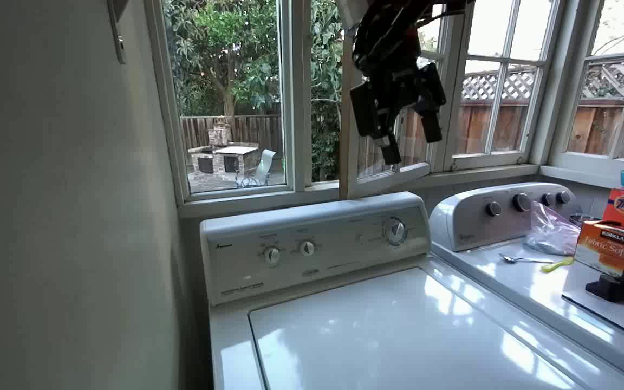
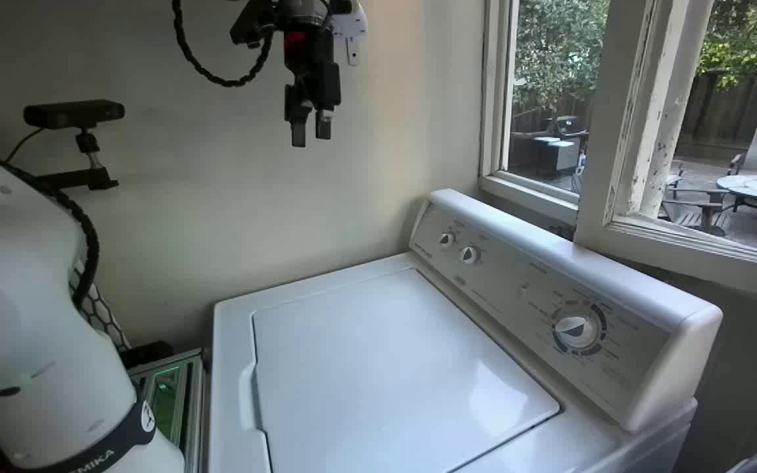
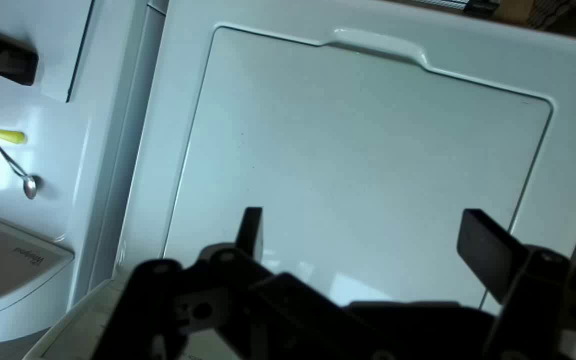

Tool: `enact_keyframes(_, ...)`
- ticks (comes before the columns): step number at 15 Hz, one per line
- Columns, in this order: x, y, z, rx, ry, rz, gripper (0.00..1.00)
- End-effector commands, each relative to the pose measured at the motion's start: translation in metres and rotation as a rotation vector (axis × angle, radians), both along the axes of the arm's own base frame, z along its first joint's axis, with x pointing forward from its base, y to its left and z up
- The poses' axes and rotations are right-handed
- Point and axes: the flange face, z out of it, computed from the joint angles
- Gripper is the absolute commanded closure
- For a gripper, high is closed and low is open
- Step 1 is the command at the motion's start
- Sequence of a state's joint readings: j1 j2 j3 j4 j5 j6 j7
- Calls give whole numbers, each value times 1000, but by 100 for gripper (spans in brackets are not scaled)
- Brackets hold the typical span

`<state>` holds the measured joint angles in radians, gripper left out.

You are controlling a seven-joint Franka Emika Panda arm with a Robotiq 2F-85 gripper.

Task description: Close the window fully

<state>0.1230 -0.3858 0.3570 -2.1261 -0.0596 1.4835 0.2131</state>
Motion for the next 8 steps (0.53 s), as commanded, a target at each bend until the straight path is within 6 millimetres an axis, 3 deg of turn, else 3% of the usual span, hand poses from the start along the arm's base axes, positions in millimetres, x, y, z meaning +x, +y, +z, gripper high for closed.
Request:
enact_keyframes(1,0,0,1,-1,1,0,0)
enact_keyframes(6,0,0,1,-1,1,0,0)
enact_keyframes(8,13,-9,6,43,-89,-45,0)
